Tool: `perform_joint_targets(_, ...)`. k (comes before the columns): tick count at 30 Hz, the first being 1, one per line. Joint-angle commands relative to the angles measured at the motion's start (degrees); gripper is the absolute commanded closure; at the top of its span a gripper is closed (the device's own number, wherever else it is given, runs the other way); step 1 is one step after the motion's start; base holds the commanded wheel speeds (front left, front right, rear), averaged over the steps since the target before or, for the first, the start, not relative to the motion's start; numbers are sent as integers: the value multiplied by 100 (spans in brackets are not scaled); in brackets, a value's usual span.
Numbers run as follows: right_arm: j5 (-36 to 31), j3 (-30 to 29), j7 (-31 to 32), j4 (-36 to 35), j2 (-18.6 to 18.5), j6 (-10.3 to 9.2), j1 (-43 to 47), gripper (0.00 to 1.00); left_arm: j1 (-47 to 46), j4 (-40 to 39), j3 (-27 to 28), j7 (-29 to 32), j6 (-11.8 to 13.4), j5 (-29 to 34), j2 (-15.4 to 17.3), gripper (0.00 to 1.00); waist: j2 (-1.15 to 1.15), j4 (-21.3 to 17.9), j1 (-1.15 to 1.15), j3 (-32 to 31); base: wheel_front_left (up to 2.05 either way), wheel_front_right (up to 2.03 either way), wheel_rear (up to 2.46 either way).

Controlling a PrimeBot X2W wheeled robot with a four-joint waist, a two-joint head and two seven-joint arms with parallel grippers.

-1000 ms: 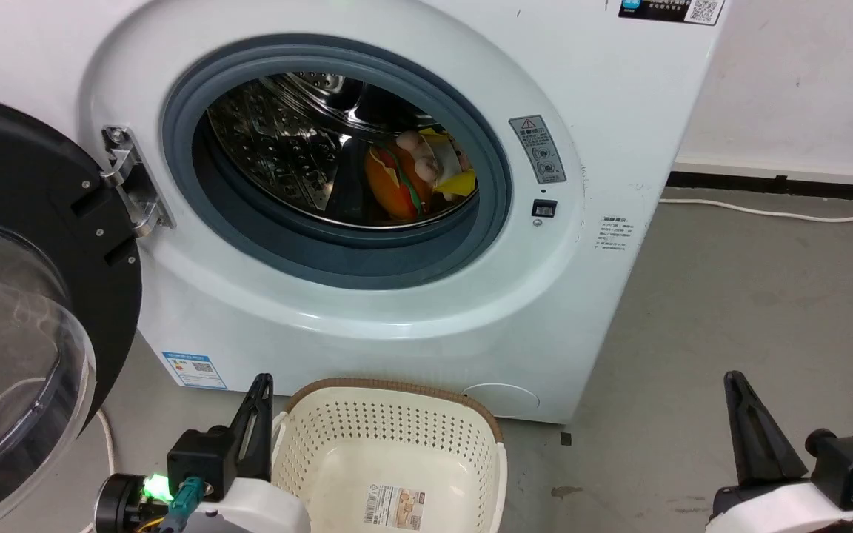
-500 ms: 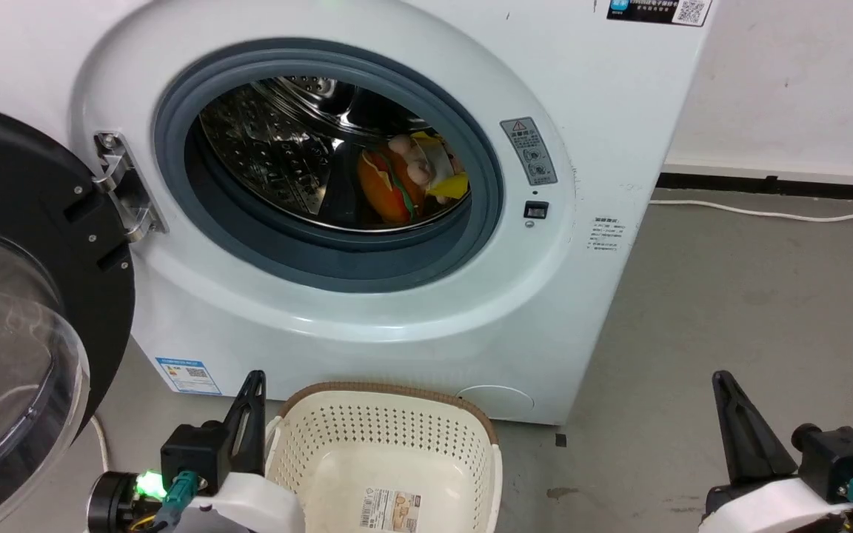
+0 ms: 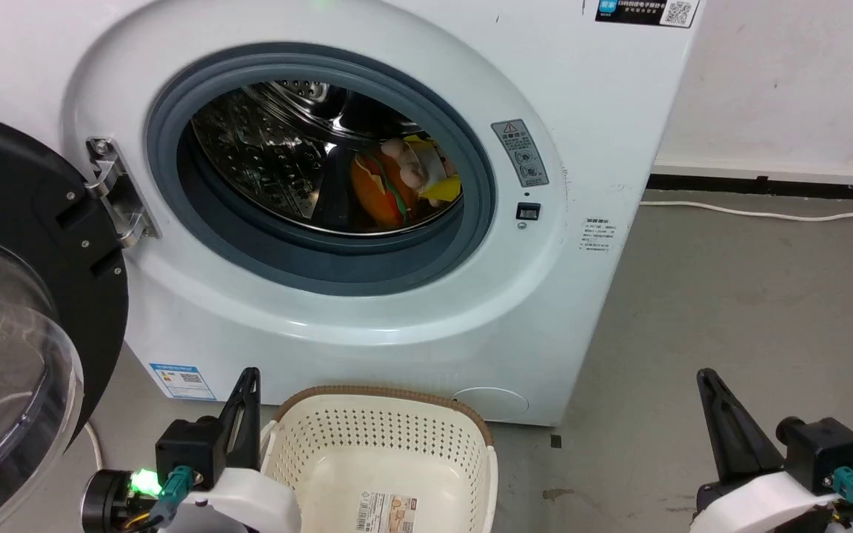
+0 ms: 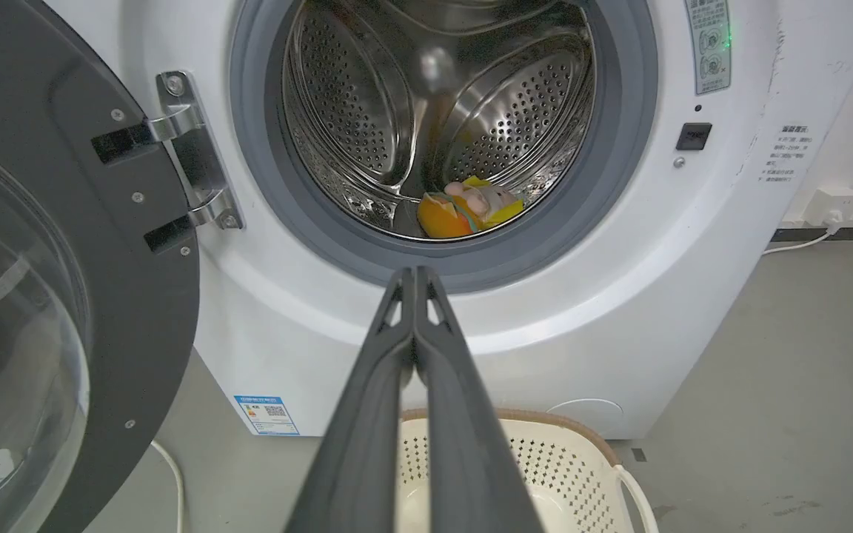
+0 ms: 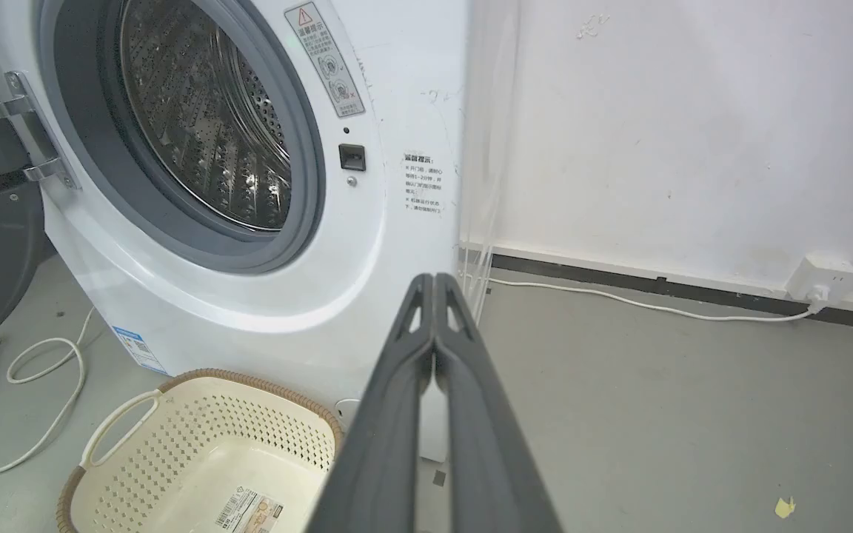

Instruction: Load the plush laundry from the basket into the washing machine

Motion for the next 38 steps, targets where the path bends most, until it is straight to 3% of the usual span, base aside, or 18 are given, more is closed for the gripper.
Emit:
perform_joint_targets(1, -62, 24, 39, 15, -2, -3, -103, 100, 30, -55, 44, 60, -20, 42, -35, 100, 0, -10, 0, -5, 0, 0, 0)
perform_joint_targets(38, -314, 201, 427, 23, -3, -4, -237, 100, 41, -306, 268, 447, -35, 166, -116, 100, 0, -179, 0, -83, 0, 0, 0)
